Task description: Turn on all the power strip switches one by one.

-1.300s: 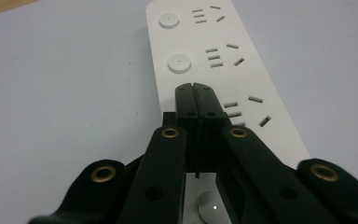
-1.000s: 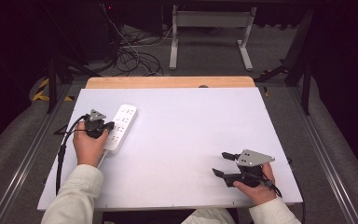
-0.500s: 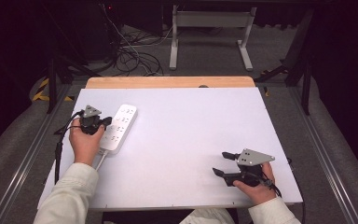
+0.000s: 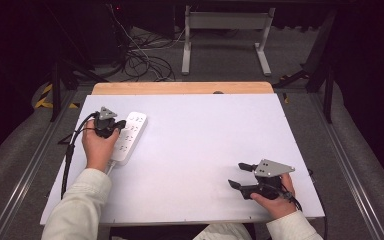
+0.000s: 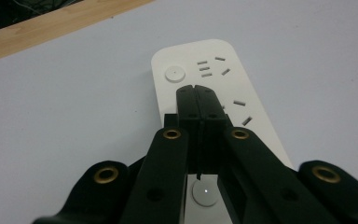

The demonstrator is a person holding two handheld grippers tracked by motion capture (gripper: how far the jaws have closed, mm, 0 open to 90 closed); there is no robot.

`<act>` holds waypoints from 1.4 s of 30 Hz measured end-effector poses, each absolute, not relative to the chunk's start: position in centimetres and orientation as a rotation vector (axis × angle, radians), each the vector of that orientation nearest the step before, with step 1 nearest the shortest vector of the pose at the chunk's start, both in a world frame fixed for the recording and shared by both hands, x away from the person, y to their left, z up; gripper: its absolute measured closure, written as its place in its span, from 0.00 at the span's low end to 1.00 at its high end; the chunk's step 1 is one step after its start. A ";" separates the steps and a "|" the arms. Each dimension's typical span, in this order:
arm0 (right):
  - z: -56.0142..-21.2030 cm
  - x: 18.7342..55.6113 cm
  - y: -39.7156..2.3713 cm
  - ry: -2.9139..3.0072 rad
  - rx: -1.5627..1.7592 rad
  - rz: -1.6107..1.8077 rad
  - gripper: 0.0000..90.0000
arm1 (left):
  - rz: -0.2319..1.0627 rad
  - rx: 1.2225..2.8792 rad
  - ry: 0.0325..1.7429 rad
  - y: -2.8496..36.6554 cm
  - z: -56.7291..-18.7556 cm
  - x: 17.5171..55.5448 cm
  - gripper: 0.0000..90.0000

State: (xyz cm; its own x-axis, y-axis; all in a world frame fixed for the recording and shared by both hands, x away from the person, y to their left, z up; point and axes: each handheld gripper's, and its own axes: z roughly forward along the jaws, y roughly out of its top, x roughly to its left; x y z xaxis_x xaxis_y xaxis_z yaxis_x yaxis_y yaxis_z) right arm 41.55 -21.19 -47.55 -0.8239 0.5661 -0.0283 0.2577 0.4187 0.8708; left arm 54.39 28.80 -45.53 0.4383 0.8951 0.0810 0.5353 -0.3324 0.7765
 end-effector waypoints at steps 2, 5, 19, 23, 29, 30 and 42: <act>-47.5 41.6 -21.2 2.360 0.712 1.367 0.35 | 0.669 2.017 1.201 28.6 -45.8 54.6 1.00; -47.6 41.6 -21.3 2.362 0.717 1.366 0.35 | 0.671 2.032 1.198 28.6 -46.1 54.9 1.00; -47.7 41.6 -21.3 2.364 0.719 1.369 0.35 | 0.683 2.031 1.191 28.7 -46.5 55.3 1.00; -47.7 41.6 -21.3 2.365 0.718 1.370 0.35 | 0.709 2.069 1.170 28.4 -46.4 55.4 1.00; -47.7 41.6 -21.3 2.365 0.717 1.371 0.35 | 0.706 2.072 1.183 28.3 -46.4 55.4 1.00; -47.7 41.6 -21.3 2.365 0.717 1.371 0.35 | 0.709 2.073 1.186 28.3 -46.4 55.4 1.00; -47.6 41.5 -21.3 2.365 0.714 1.376 0.35 | 0.707 2.071 1.217 28.1 -46.5 55.4 1.00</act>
